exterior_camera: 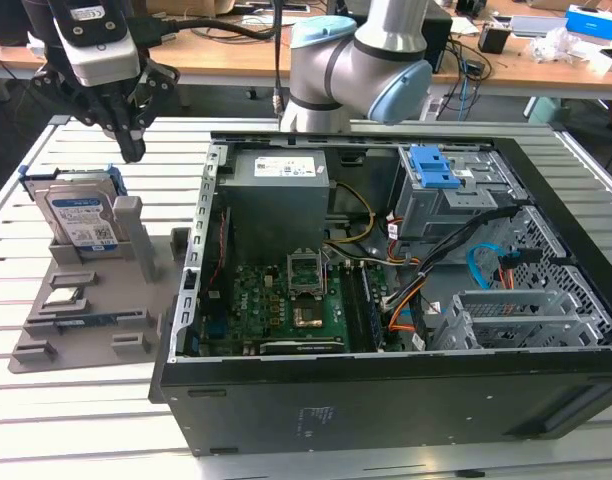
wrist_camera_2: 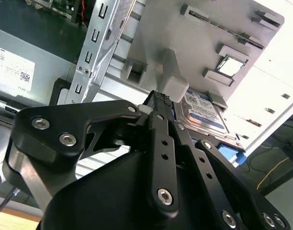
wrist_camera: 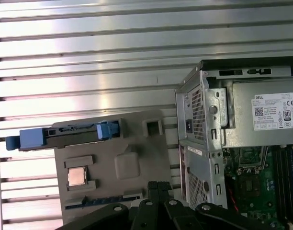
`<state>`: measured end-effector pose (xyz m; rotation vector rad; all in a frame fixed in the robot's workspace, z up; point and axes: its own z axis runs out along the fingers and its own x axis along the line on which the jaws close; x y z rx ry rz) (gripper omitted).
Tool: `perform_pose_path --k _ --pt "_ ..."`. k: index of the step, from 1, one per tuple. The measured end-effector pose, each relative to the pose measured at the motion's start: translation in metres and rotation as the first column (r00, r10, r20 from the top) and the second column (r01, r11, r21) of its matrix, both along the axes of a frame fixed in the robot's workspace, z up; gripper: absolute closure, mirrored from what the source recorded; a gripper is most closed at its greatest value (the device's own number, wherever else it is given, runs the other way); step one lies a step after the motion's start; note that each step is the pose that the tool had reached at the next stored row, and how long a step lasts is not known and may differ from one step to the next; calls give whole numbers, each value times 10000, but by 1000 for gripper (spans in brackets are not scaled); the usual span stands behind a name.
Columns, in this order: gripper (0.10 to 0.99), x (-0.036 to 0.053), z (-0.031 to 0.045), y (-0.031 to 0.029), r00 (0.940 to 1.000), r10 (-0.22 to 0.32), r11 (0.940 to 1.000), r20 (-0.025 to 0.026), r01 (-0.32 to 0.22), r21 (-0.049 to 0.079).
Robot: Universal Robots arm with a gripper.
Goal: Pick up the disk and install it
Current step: 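Reach for the disk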
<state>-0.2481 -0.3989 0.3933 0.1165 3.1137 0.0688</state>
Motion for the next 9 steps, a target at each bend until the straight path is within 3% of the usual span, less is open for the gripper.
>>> perform_pose_path --k 9 --pt "980 -148 0 0 10000 0 10000 0 0 1"
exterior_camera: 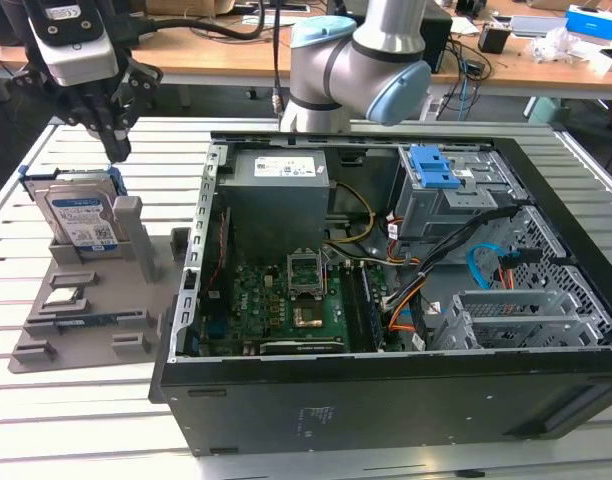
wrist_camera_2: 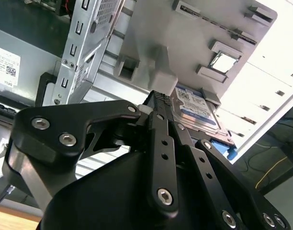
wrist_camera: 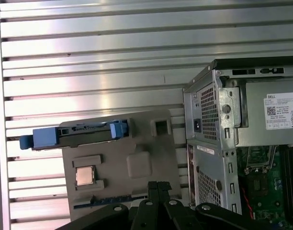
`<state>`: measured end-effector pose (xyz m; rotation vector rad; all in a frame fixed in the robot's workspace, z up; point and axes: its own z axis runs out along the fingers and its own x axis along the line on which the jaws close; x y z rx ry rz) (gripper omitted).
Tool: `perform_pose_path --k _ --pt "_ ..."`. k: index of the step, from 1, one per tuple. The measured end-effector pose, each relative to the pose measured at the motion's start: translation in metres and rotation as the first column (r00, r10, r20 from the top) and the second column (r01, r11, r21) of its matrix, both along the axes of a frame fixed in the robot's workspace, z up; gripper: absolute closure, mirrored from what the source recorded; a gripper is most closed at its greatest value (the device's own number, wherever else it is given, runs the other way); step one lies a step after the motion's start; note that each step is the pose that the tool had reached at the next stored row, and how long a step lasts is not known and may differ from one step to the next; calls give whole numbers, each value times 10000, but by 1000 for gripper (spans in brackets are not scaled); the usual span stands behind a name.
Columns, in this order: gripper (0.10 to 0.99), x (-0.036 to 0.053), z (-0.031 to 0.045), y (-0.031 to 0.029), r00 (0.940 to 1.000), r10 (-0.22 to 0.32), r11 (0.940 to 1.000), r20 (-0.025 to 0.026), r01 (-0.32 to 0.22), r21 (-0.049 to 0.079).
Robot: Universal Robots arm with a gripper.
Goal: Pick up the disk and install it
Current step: 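Reach for the disk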
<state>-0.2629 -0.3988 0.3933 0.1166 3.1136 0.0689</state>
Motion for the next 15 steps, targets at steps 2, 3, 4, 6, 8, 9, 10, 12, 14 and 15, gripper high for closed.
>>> perform_pose_path --k 2,3,4,6,8,9,10,12,14,15 --pt "980 -39 0 0 10000 0 10000 0 0 -1" --pt "980 -55 0 0 10000 0 10000 0 0 -1" --pt "980 -84 0 0 10000 1 10000 0 -1 0" --pt "980 -127 0 0 10000 -1 10000 -1 1 -1" --pt "980 -185 0 0 10000 0 10000 0 0 -1" --pt "980 -202 0 0 10000 -1 10000 -1 1 -1" --pt "980 -215 0 0 10000 0 10000 0 0 0" --pt "980 -250 0 0 10000 0 10000 0 0 -1" --pt "980 -288 0 0 10000 0 10000 0 0 0" --pt "980 -311 0 0 10000 1 10000 0 -1 -1"
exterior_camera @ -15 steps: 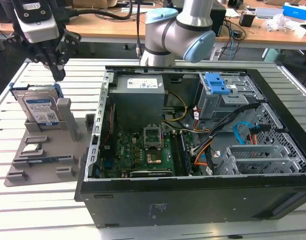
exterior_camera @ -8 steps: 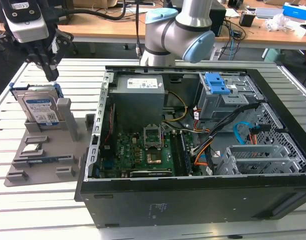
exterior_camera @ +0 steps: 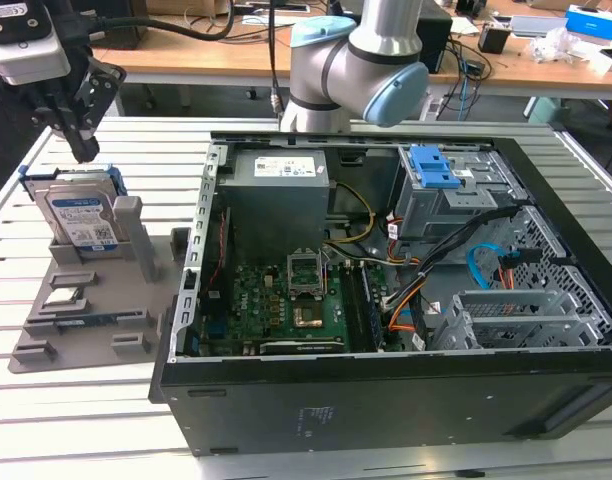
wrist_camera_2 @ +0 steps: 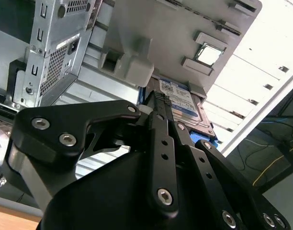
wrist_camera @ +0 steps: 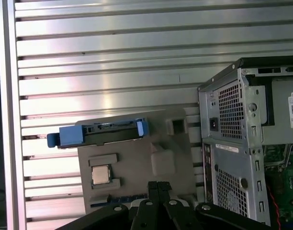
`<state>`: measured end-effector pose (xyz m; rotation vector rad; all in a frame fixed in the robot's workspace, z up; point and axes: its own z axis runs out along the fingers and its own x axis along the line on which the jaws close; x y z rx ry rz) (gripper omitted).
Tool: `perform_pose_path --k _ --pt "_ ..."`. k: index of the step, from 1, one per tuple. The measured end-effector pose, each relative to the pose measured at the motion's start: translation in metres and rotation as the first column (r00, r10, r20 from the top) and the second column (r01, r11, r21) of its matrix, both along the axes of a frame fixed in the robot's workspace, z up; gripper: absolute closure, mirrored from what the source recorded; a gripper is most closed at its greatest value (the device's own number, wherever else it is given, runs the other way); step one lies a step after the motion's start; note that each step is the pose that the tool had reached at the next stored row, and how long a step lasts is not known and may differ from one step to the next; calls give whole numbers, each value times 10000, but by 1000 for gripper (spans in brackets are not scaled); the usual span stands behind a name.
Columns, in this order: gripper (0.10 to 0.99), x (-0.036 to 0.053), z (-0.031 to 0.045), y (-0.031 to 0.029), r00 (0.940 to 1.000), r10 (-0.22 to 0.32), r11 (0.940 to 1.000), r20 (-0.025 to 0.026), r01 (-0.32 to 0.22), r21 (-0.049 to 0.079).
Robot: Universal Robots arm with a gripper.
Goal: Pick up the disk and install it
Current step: 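Reach for the disk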
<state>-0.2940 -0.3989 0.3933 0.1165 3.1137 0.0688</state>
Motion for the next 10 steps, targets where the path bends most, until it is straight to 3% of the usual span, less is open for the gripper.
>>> perform_pose_path --k 10 --pt "980 -145 0 0 10000 -1 10000 0 1 0"
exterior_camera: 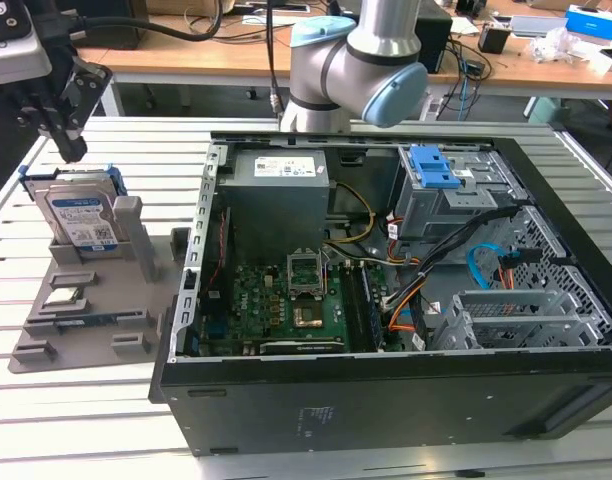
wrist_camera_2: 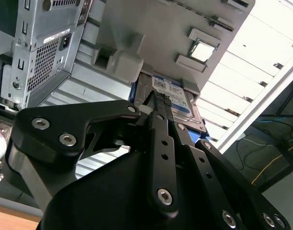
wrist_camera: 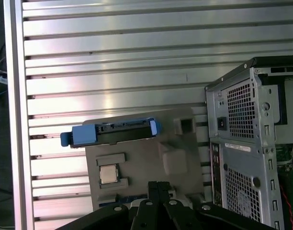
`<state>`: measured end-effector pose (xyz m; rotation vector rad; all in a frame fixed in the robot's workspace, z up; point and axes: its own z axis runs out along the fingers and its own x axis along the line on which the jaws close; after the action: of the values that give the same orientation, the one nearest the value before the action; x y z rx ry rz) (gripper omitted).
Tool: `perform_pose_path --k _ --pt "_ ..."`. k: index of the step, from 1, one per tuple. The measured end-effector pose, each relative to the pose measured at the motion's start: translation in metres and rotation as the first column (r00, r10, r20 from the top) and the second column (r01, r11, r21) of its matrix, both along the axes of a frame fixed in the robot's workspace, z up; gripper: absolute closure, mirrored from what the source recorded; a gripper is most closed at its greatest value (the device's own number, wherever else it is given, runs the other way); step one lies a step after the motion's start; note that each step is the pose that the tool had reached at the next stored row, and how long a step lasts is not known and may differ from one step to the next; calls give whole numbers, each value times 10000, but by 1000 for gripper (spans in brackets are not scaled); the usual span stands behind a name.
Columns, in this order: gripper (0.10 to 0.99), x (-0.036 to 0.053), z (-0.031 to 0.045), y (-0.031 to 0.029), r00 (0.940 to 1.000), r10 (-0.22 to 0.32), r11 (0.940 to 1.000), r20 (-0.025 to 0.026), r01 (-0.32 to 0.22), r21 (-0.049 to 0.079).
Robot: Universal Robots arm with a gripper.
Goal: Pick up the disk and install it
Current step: 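Reach for the disk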
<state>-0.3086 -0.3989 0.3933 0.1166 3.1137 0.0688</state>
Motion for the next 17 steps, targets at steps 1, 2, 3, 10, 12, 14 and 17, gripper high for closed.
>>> perform_pose_path --k 1,2,3,10,12,14,17 --pt "980 -14 0 0 10000 0 10000 0 0 0" --pt "980 -24 0 0 10000 1 10000 0 -1 0" --pt "980 -40 0 0 10000 0 10000 0 0 0" --pt "980 -149 0 0 10000 -1 10000 0 1 0" --pt "980 -179 0 0 10000 -1 10000 0 1 0" --pt "980 -210 0 0 10000 0 10000 0 0 0" --pt "980 -290 0 0 10000 0 10000 0 0 0"
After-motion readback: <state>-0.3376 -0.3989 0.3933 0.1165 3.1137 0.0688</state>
